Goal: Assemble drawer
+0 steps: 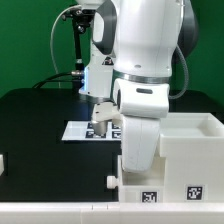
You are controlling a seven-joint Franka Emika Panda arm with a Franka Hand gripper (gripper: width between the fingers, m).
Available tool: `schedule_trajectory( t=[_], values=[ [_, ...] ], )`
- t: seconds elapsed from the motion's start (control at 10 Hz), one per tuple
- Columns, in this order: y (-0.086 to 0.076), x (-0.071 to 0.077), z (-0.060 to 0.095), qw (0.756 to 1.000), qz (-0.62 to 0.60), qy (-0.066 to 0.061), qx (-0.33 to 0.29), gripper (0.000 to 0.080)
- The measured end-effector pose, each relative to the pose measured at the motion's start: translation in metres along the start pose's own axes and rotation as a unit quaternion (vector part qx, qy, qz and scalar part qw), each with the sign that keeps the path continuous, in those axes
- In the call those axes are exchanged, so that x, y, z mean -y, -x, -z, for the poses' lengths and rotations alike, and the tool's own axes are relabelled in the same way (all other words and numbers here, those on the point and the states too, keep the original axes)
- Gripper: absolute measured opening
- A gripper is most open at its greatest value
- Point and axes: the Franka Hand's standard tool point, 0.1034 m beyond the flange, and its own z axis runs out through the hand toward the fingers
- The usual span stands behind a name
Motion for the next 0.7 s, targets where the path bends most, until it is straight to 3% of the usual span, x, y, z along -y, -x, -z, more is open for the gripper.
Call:
schedule_trajectory(
  t=[0.1,0.2,0.3,0.5,0.6,0.7],
  values=[
    [0.000,0.000,0.000,1.000,0.000,0.000,0.000,0.0097],
    [0.000,0.000,0.000,1.000,0.000,0.000,0.000,0.0232],
    [0.001,-0.001,0.002,1.000,-0.001,0.000,0.001,0.0232],
    [0.008,-0.006,0.022,1.000,-0.004,0.003,0.006,0.0549],
    [0.014,-0.006,0.032,1.000,-0.008,-0.002,0.010,0.0549],
    [0.021,-0.009,0.041,1.000,-0.006,-0.006,0.014,0.0628]
  ],
)
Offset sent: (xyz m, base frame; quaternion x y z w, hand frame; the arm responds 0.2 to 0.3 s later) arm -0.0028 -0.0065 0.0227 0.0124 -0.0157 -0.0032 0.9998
